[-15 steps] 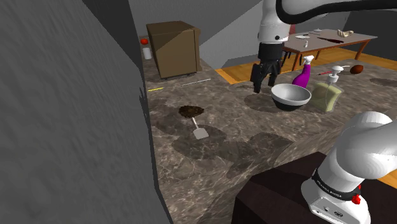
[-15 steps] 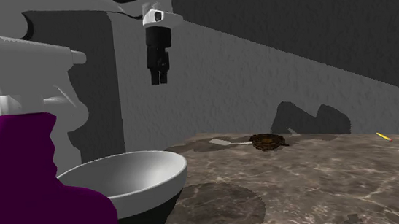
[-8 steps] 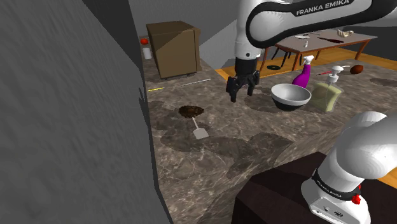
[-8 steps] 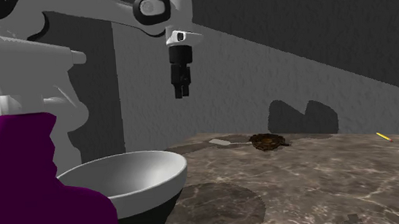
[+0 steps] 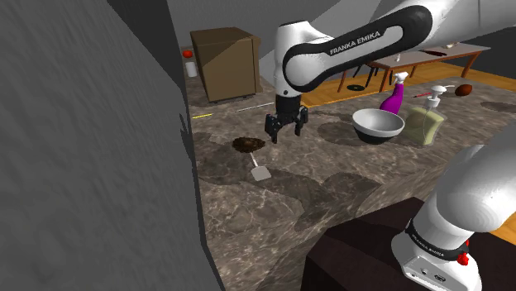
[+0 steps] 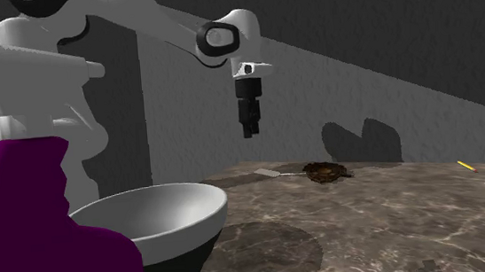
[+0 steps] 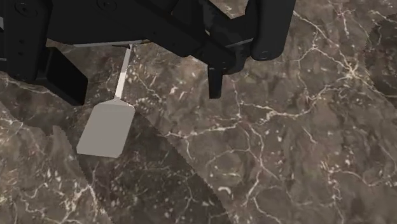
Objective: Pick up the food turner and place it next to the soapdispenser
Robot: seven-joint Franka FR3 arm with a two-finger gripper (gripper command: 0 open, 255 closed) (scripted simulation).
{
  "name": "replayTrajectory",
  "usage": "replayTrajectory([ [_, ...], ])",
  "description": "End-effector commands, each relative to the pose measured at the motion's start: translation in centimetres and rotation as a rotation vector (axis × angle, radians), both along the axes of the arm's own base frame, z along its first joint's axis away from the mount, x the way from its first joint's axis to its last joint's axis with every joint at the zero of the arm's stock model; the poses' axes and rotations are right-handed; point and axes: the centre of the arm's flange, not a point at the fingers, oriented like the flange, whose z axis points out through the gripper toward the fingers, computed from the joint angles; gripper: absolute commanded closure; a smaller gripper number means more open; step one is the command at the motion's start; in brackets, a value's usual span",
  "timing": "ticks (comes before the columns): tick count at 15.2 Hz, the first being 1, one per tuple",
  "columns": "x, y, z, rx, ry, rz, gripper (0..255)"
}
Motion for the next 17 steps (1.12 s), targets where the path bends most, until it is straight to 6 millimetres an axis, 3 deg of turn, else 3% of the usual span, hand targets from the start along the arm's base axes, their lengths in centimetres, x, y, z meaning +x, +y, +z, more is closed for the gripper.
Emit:
replayTrajectory([
  [1,2.1,1.1,-1.3,-0.008,-0.011,-0.027,0],
  [12,13.3,5.0,-8.4,-0.058,-0.060,-0.166,0],
  [17,13.5,4.9,-11.1,-0.058,-0.060,-0.166,0],
])
